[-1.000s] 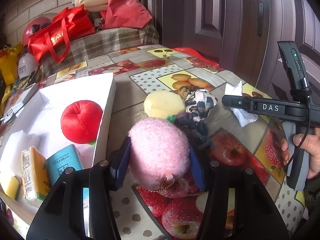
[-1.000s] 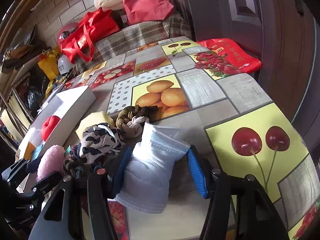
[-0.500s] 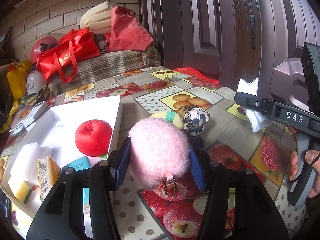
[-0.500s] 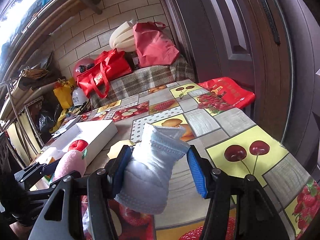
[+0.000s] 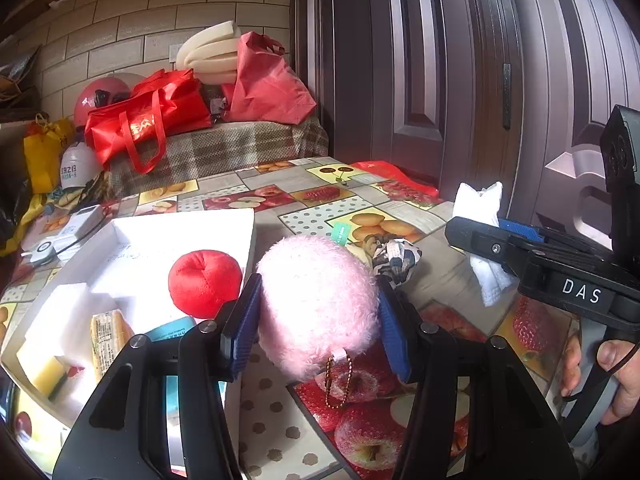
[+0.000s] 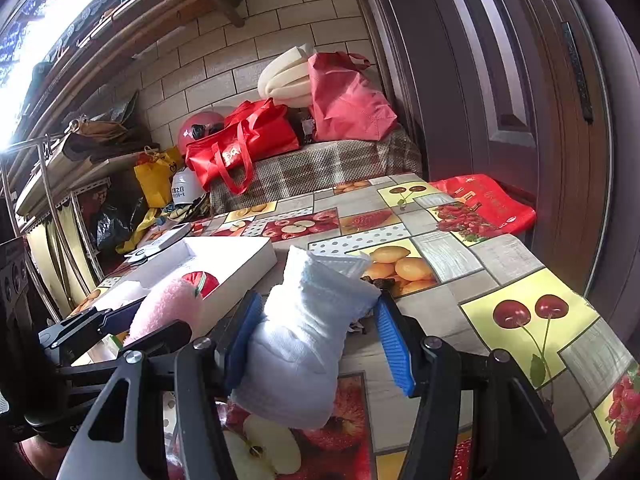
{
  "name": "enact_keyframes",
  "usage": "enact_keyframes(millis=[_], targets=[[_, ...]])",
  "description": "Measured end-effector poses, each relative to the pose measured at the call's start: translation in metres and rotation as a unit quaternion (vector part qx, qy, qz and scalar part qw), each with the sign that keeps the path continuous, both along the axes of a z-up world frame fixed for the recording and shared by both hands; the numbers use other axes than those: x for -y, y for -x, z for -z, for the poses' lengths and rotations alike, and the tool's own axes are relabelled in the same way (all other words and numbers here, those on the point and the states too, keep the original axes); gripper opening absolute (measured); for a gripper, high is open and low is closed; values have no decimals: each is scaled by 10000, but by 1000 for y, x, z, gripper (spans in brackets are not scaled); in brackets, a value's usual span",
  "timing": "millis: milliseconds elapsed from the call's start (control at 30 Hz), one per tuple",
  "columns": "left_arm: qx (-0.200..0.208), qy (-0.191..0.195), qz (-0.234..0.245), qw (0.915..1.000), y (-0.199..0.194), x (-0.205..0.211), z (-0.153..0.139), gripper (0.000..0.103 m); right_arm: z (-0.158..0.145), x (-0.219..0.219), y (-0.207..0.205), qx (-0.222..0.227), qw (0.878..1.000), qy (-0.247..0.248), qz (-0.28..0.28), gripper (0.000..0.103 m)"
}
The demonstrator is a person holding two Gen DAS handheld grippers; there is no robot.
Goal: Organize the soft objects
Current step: 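Carry pink ball and white sock into the white tray and open both grippers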
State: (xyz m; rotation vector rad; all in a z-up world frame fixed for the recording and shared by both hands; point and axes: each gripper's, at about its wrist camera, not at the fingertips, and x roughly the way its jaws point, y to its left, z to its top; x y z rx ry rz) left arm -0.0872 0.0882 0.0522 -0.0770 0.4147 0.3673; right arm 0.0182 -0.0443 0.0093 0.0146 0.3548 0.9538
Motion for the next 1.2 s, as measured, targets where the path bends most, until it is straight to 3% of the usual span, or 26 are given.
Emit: enact_keyframes(millis=[567,1200], targets=[[196,-12,-36,9998,9,-2,-2,54,-3,-14,28,497,9984,223,-160,58],[407,-163,-336,9985,44,-23,-3,54,1,-43,49,567,9950,438,-692,58]])
